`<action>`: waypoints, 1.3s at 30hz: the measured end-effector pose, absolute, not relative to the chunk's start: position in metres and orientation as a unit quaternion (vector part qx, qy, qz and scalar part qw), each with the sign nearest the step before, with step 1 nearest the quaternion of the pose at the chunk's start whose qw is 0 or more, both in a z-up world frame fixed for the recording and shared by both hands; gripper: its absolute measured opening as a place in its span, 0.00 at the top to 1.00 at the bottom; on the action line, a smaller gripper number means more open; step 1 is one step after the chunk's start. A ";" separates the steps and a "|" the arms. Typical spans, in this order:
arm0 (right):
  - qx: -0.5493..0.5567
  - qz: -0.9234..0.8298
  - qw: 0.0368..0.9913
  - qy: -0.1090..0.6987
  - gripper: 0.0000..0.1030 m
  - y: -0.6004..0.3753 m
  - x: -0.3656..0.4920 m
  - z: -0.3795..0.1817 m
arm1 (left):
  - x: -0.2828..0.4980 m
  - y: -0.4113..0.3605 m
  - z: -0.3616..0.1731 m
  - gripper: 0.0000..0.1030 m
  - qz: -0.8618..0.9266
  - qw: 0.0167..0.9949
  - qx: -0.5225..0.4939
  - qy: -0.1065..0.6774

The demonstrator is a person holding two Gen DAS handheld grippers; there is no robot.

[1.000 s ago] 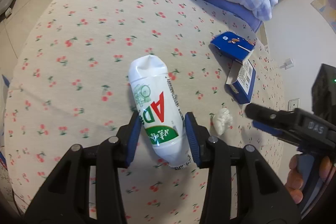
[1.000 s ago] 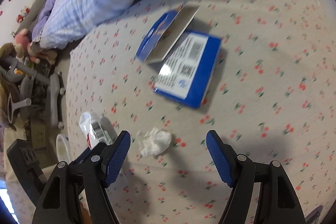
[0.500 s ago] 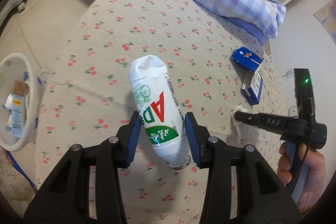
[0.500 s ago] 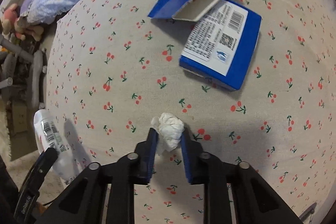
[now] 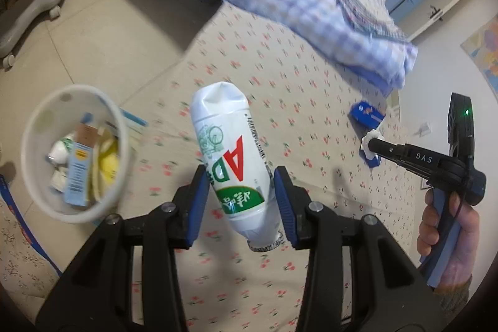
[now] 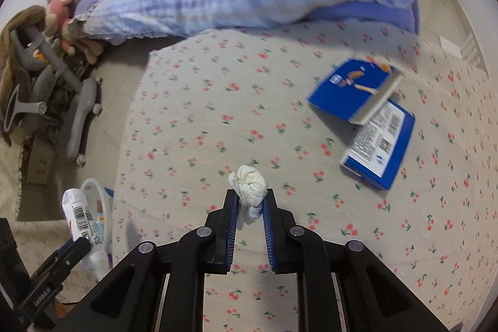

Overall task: Collect trash
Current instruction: 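Carry the bottle and tissue over the bucket with both tools, then open both tools to drop the tissue and bottle into the bucket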

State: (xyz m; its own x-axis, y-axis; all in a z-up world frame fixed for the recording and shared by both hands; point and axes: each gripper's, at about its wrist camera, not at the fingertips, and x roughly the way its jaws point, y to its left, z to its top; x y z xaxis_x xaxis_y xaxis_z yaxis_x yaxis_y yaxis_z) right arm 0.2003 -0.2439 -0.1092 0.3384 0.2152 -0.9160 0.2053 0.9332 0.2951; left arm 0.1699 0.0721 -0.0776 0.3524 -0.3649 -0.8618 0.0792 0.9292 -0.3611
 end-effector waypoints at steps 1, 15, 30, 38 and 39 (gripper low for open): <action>0.181 0.007 0.801 0.570 0.84 -0.239 0.201 -0.106 | 0.169 0.083 -0.072 0.57 -0.134 0.817 -0.131 0.545; 0.145 0.077 0.829 0.535 0.84 -0.145 0.221 -0.079 | 0.165 0.212 -0.071 0.57 -0.031 0.840 -0.162 0.516; 0.064 0.173 0.806 0.562 0.83 0.012 0.233 -0.104 | 0.168 0.244 -0.084 0.57 -0.017 0.826 -0.186 0.531; 0.027 0.213 0.786 0.580 0.83 0.077 0.231 -0.128 | 0.171 0.255 -0.084 0.57 -0.013 0.820 -0.210 0.532; 0.024 0.216 0.784 0.581 0.83 0.083 0.231 -0.130 | 0.172 0.258 -0.085 0.57 -0.011 0.819 -0.214 0.532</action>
State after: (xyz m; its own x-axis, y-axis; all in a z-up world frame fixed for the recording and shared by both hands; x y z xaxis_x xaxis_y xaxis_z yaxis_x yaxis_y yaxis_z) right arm 0.2307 0.0827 -0.1302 0.2314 0.3669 -0.9010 -0.3101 0.9057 0.2892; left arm 0.1716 0.2579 -0.0845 0.4328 -0.2453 -0.8675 -0.2107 0.9081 -0.3619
